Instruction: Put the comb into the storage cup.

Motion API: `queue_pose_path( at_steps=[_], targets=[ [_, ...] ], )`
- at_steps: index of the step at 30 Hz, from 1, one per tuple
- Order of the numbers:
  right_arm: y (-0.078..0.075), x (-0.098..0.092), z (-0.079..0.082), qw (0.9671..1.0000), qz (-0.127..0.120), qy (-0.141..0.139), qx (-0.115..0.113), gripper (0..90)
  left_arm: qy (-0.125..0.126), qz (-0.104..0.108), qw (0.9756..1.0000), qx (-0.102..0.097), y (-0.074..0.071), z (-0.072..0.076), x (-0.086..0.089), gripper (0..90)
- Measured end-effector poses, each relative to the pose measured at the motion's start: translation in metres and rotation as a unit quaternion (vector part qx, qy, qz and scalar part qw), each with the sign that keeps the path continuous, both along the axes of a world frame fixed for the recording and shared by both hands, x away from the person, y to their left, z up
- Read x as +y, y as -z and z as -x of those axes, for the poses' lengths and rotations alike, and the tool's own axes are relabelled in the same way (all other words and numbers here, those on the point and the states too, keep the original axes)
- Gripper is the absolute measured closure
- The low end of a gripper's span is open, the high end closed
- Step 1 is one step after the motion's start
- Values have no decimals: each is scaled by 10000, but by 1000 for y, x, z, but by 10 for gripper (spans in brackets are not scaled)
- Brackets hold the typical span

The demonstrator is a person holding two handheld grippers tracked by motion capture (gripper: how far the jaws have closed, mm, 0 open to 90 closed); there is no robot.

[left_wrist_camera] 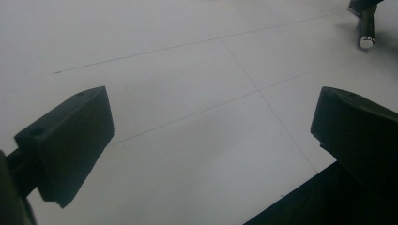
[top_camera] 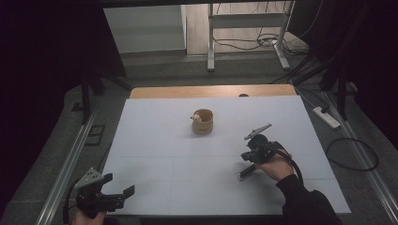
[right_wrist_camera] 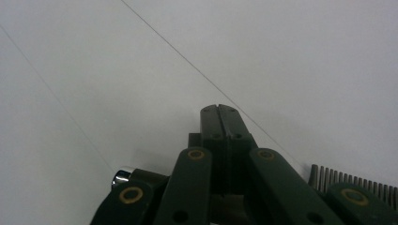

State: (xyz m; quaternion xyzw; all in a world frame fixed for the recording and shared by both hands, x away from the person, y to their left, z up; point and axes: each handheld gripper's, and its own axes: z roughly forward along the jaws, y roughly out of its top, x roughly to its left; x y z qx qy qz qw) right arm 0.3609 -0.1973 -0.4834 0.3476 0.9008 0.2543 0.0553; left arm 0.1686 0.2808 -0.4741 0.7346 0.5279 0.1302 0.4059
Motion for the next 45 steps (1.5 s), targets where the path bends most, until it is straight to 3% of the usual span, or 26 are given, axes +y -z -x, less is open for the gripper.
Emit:
queue_pose_path(
  at_steps=[16,27,45],
  targets=[
    [20,4,3,9994,310,-98,98,896,27,-2,10000,-6,0,0,0,3],
    [19,5,13,9993,286,-161,189,896,36,-16,10000,-11,0,0,0,5],
    [18,-15,34,9988,293,-169,364,896,33,7,10000,-8,0,0,0,5]
  ],
)
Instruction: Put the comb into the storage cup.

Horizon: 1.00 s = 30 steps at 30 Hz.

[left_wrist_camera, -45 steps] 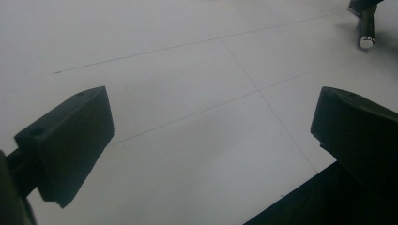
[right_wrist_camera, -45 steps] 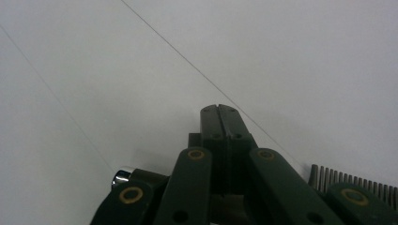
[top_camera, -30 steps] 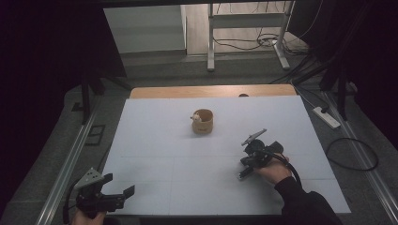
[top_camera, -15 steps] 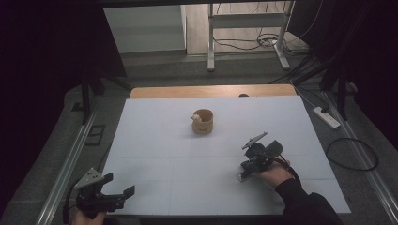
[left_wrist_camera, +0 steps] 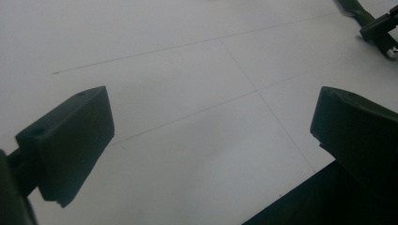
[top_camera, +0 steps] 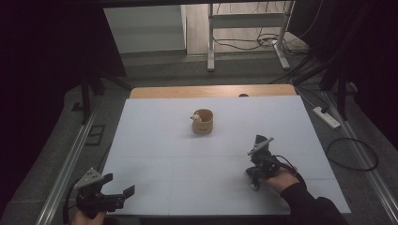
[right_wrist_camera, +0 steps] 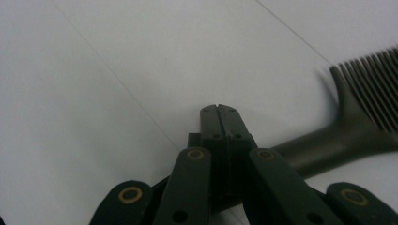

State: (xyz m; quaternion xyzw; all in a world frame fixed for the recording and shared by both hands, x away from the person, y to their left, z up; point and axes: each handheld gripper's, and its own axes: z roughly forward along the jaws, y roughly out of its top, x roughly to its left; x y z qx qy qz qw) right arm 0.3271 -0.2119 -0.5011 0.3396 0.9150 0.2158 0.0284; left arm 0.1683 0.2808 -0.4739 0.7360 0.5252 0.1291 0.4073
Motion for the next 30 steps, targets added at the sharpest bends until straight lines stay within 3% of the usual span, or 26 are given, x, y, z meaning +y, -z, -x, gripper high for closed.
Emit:
queue_pose_path(
  at_steps=[16,30],
  targets=[
    [-1,-21,3,9998,11,172,21,896,-3,11,10000,2,0,0,0,6],
    [-3,-43,-1,9988,27,485,14,895,-3,5,10000,10,0,0,0,6]
  ],
)
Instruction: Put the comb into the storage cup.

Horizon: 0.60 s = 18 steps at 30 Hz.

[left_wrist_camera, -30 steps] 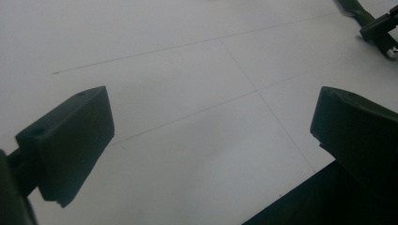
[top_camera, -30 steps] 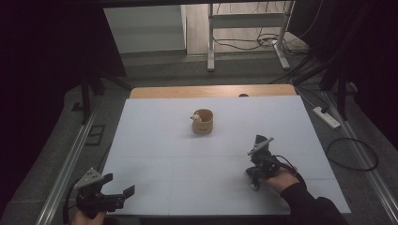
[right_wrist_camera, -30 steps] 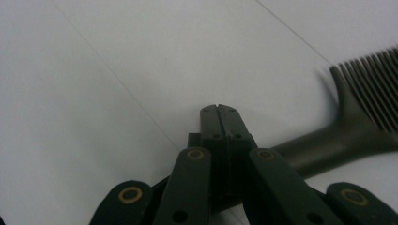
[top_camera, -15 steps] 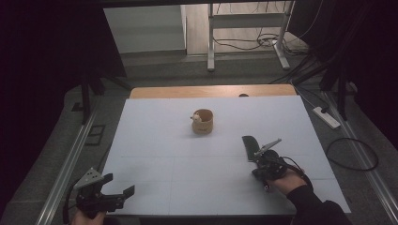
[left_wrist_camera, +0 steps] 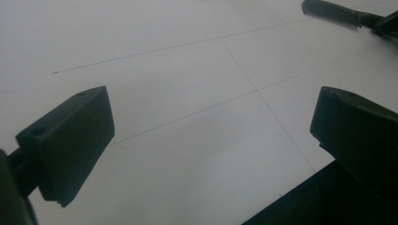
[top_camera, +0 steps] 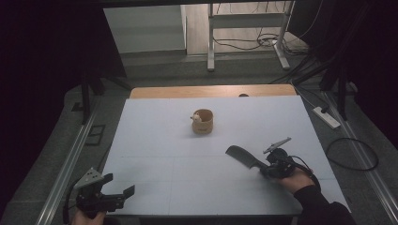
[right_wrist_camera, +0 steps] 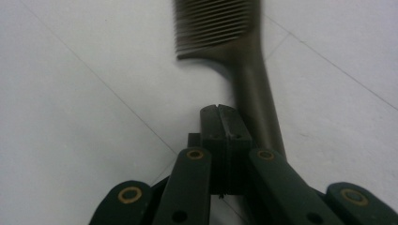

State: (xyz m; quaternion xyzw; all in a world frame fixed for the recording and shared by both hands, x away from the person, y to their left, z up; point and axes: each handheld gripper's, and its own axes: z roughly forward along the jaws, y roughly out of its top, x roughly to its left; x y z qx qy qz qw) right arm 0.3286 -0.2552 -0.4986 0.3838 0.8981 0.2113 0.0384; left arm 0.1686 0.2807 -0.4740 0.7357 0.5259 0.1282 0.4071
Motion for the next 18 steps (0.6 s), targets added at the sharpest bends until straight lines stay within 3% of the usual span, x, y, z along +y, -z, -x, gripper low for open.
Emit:
queue_pose_path(
  at_steps=[8,13,18],
  targets=[
    [-2,1,2,10000,-52,-76,-25,894,0,-6,10000,0,0,0,0,7],
    [-14,1,6,9992,-248,-83,-307,837,1,-6,10000,7,0,0,0,7],
    [-19,1,8,9982,-234,-61,-556,725,3,-15,10000,7,0,0,0,7]
  ],
)
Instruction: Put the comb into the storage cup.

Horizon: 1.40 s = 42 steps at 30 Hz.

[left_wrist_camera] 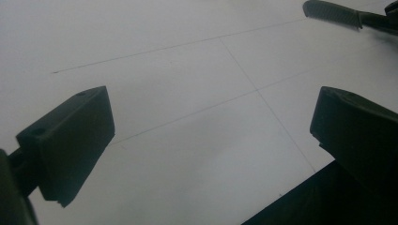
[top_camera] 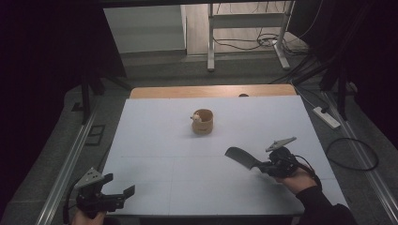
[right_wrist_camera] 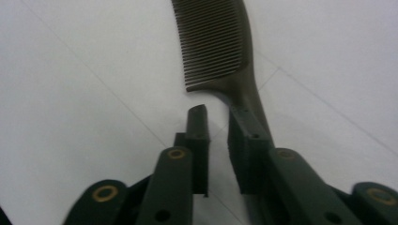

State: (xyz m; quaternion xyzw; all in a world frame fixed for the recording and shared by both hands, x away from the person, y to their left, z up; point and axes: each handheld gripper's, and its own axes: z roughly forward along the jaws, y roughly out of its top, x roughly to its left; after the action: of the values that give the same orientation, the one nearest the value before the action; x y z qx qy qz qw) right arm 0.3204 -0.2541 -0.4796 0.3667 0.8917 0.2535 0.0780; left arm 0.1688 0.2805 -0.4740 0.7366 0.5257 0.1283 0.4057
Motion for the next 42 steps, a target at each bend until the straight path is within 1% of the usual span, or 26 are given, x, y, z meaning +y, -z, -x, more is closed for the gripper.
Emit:
queue_pose_path(
  at_steps=[1,2,4,5,6,7,8,9,10,12,13,15,16,18,19,20,22,26,31,33,35,39,42],
  targets=[
    [0,0,0,10000,0,0,0,725,-5,3,10000,4,0,0,0,7],
    [-1,0,0,10000,21,10,-76,671,-1,3,10000,3,0,0,0,7],
    [-2,0,0,9999,57,29,-122,624,-7,5,10000,5,0,0,0,7],
    [-2,0,0,9999,57,29,-122,624,-7,5,10000,5,0,0,0,7],
    [-3,0,0,9998,70,28,-178,558,-6,4,10000,7,0,0,0,7],
    [-3,0,0,9998,70,28,-178,558,-6,4,10000,7,0,0,0,7],
    [-3,1,0,9998,92,44,-180,491,-2,5,10000,7,0,0,0,7],
    [-3,1,0,9998,92,44,-180,491,-2,5,10000,7,0,0,0,7],
    [-4,2,0,9997,123,62,-202,407,-3,8,10000,15,0,0,0,7],
    [-4,2,-1,9997,131,78,-209,342,2,4,10000,20,0,0,0,7],
    [-4,2,-1,9997,131,78,-209,342,2,4,10000,20,0,0,0,7],
    [-5,1,-2,9998,123,115,-146,278,2,4,10000,22,0,0,0,7],
    [-6,0,-3,9998,104,115,-125,212,4,5,10000,24,0,-1,0,7],
    [-7,-1,-4,9997,91,115,-177,158,8,6,10000,28,0,-1,0,7],
    [-7,-1,-4,9997,91,115,-177,158,8,6,10000,28,0,-1,0,7],
    [-6,-3,-5,9997,75,116,-188,91,8,7,10000,29,0,-1,0,7],
    [-5,-4,-6,9997,88,156,-174,46,11,7,10000,31,0,-1,0,7],
    [-4,-7,-8,9998,57,189,-89,3,10,8,10000,35,0,-1,0,7],
    [-5,-11,-10,9995,16,233,-214,0,12,12,10000,36,0,-1,0,7],
    [-6,-13,-11,9994,-14,280,-221,0,10,14,10000,38,0,-1,0,7],
    [-6,-15,-11,9993,-7,225,-298,0,12,14,10000,38,0,-1,0,7],
    [-4,-17,-12,9993,49,255,-257,0,10,18,10000,38,0,-1,0,7],
    [-4,-17,-13,9993,46,302,-237,0,13,13,10000,39,0,-1,0,7]
  ],
)
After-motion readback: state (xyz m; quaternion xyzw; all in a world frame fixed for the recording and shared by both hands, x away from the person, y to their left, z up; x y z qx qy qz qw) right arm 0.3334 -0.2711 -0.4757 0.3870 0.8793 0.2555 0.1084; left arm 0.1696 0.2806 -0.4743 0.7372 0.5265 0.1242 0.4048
